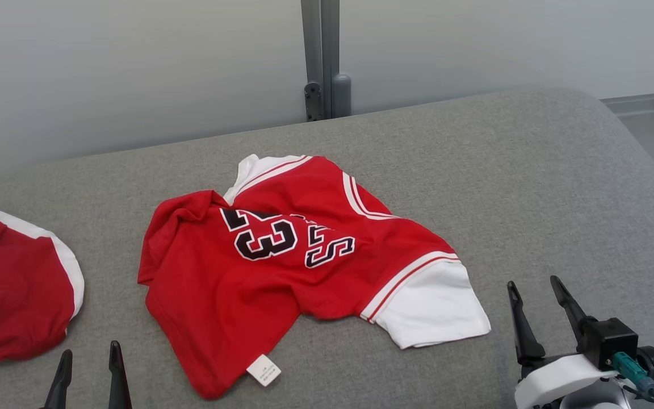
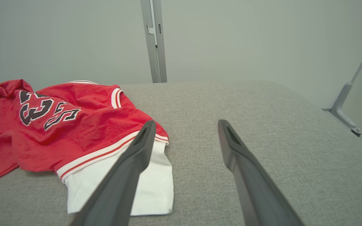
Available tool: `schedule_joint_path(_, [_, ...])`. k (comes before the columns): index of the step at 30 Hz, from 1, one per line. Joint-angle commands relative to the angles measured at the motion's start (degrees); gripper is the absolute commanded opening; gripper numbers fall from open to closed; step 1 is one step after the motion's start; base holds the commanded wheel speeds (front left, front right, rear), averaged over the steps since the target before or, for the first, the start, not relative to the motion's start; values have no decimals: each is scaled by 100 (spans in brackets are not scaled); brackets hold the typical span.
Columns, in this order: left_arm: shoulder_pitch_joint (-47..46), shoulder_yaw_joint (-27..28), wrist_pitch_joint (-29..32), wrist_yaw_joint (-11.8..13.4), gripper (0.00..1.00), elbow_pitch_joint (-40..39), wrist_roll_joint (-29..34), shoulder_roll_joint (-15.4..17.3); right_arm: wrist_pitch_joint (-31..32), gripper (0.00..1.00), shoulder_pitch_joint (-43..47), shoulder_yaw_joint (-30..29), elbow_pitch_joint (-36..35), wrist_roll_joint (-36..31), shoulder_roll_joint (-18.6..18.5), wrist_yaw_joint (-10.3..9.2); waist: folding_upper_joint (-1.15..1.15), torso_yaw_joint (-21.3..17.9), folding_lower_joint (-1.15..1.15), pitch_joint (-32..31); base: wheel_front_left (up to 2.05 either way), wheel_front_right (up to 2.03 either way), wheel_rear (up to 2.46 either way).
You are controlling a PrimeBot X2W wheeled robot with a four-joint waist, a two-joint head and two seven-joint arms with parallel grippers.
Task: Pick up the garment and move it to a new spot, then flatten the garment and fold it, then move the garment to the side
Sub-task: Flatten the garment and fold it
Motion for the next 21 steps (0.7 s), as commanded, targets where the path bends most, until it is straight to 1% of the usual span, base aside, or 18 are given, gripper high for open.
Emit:
schedule_joint_path(1, [-8, -13, -15, -14, 100, 11, -37, 16, -20, 100, -55, -37, -1, 129, -19, -2, 0, -19, 0, 8, 0, 0, 0])
schedule_joint_path(4, [31, -49, -15, -14, 100, 62, -83, 24, -20, 100, -207, -108, -116, 245, -19, -2, 0, -64, 0, 20, 0, 0, 0])
schedule_joint_path(5, [88, -120, -14, -14, 100, 158, -117, 18, -19, 100, -227, -119, -57, 224, -17, -2, 0, -78, 0, 22, 0, 0, 0])
schedule_joint_path(7, [92, -361, 48, -15, 100, 332, -223, 85, 8, 100, -284, -12, 350, 145, -10, -1, 0, -99, 0, 23, 0, 0, 0])
schedule_joint_path(8, [80, -420, 227, -14, 100, 422, -351, 83, 180, 100, -372, 92, 529, 76, -6, -1, 0, -102, 0, 24, 0, 0, 0])
schedule_joint_path(9, [54, -573, 513, -12, 100, 478, -577, 78, 438, 100, -524, 197, 726, 0, -8, -1, 0, -108, 0, 32, 0, 0, 0])
schedule_joint_path(11, [44, -771, 1165, -13, 100, 535, -868, 134, 988, 100, -739, 361, 1000, 65, -28, -2, 0, -114, 0, 59, 0, 0, 0])
schedule_joint_path(15, [0, -972, 2032, -6, 100, 412, -1374, 136, 1798, 100, -1002, 411, 1324, 138, -44, -2, 0, -123, 0, 183, 0, 0, 0])
schedule_joint_path(18, [-51, -1078, 2527, 4, 100, 336, -1512, 164, 2179, 100, -1227, 301, 1471, 80, -40, -2, 0, -105, 0, 355, 0, 0, 0])
schedule_joint_path(21, [-215, -1107, 2778, 25, 100, 276, -1535, 213, 2348, 100, -1362, 182, 1606, -32, -24, -1, 0, -56, 0, 574, 0, 0, 0])
